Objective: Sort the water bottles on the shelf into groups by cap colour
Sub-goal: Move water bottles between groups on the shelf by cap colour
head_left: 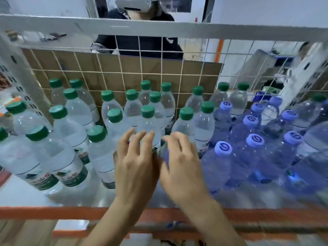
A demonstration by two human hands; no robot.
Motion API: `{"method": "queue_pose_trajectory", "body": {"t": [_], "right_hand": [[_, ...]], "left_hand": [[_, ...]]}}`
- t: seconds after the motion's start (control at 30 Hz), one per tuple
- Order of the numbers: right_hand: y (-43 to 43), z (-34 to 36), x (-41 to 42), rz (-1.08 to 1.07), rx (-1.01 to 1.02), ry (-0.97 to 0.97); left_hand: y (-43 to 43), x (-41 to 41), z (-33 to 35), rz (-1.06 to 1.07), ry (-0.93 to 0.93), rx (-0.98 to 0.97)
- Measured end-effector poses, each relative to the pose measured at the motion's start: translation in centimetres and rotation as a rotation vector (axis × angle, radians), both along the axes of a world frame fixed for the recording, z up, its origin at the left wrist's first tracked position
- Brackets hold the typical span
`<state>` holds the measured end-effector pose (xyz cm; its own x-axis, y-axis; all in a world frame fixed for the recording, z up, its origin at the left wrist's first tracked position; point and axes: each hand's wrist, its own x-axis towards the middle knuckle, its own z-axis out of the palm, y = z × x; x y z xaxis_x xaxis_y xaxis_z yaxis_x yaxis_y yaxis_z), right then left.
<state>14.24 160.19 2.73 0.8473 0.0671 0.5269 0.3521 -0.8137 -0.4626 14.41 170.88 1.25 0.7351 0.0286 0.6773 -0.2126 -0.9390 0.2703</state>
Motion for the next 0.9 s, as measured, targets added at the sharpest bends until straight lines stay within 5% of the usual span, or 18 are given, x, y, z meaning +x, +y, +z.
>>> {"method": "queue_pose_trajectory", "body": {"t": [0.13, 0.27, 0.57, 0.9], "right_hand": [[0.4, -1.5, -1.0, 0.038, 0.274, -0.070], [-0.4, -2.6, -1.6, 0.101, 0.362, 0.002], [-1.9, -2.1, -4.3, 0.166, 0.557, 0.119], [-11.7, 2.2, -9.0, -0.059, 0.663, -0.078]], "left_hand": [[-1.1, -1.0, -0.9, 0.008, -0.178, -0.293], [-1.6, -1.7, -1.4, 0.066, -0.085, -0.521], [-1.0, -2.7, -1.7, -0.214, -0.022, -0.480], [-10.4, -4.8, 3.1, -0.686, 0.056, -0.472]]}}
